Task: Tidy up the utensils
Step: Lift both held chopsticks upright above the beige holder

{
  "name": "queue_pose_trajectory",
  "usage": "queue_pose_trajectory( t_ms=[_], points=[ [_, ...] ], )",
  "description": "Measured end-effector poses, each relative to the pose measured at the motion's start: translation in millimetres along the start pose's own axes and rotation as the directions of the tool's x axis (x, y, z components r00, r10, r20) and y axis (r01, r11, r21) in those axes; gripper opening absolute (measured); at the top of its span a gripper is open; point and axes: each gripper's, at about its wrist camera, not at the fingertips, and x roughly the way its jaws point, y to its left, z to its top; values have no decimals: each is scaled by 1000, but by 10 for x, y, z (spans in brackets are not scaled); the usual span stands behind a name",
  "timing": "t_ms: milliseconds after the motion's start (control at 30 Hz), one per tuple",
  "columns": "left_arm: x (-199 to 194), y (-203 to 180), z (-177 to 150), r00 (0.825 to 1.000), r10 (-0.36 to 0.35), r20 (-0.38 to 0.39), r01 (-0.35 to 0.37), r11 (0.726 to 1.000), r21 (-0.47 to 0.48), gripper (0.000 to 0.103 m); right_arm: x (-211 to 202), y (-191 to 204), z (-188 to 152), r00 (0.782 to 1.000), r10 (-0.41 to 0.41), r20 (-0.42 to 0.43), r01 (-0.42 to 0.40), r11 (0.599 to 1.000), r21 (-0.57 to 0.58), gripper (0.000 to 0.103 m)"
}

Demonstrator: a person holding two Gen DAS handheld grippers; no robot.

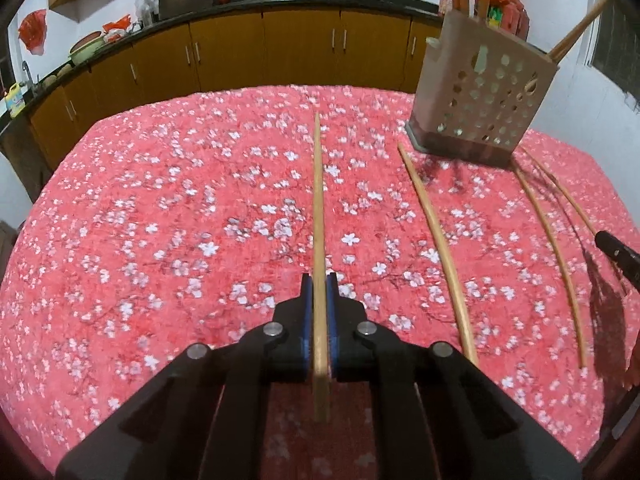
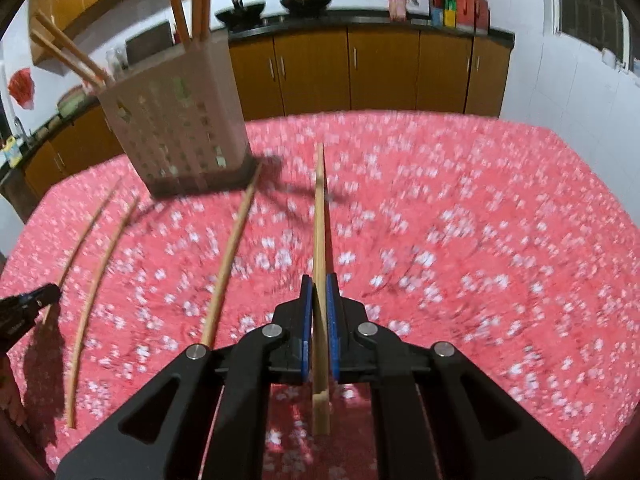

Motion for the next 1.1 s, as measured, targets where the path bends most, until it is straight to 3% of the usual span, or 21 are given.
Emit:
queue_pose_trajectory(
  t_ms=[233, 433, 533, 667, 833, 933, 1100],
  points=[
    [-504, 51, 170, 994, -41, 104, 42, 999, -4, 8, -450, -119, 249, 989, -1, 146, -3, 1000, 28, 8],
    [-881, 77, 369, 976, -67, 209, 70, 998, -8, 8, -738, -144, 429, 969, 1, 247, -8, 1000, 28, 8],
    [-951, 67, 423, 970, -65, 236, 69, 998, -9, 8, -643, -99, 413, 981, 9, 194, -6, 1000, -16, 8],
    [-908, 103, 379, 974, -64, 218, 70, 997, -19, 8, -355, -148, 173, 999, 20, 42, -19, 999, -31, 9],
    [-829, 101, 261, 979, -71, 193, 78, 997, -28, 8, -159, -212, -150, 995, 41, -91, -43, 999, -24, 13],
    [-775, 112, 192, 982, -78, 173, 86, 996, -38, 8, -140, -187, -298, 991, 67, -114, -71, 997, -31, 20],
    [-670, 97, 94, 987, -83, 140, 90, 995, -45, 8, -122, -64, -388, 986, 104, -133, -112, 992, -56, 21]
  ],
)
